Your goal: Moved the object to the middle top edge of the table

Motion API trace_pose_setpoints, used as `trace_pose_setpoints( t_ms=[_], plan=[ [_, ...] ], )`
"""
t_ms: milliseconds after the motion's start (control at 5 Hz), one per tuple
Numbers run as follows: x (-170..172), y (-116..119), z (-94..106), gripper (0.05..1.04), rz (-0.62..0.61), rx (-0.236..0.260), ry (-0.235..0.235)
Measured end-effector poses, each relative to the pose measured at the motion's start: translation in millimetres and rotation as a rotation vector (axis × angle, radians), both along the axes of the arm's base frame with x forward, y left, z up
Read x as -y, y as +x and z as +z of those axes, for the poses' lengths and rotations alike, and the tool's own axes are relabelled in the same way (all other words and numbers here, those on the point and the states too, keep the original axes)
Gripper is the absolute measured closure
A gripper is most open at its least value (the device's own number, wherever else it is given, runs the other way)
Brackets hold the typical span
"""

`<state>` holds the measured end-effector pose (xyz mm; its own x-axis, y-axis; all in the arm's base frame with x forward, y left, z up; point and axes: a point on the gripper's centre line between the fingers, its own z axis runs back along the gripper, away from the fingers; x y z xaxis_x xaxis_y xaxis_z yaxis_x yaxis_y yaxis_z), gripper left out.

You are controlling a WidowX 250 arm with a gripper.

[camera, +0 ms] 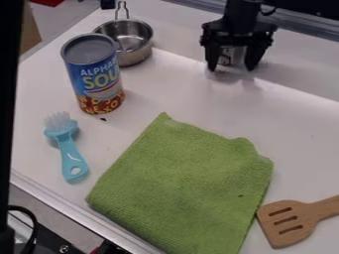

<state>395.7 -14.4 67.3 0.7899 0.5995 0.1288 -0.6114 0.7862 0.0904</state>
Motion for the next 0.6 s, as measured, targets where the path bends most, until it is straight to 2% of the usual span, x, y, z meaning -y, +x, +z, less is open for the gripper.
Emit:
trace_pose_setpoints(
  t_ms=[200, 400, 600],
  plan=[
    [8.0, -16.5, 15.7, 0.084, -0.141, 0.008, 0.010],
    [14.1, -37.9, 20.9, 0.084, -0.315, -0.010, 0.027],
    [37.2, -58.8, 26.9, 0.083, -0.394, 0.020, 0.005]
  ],
)
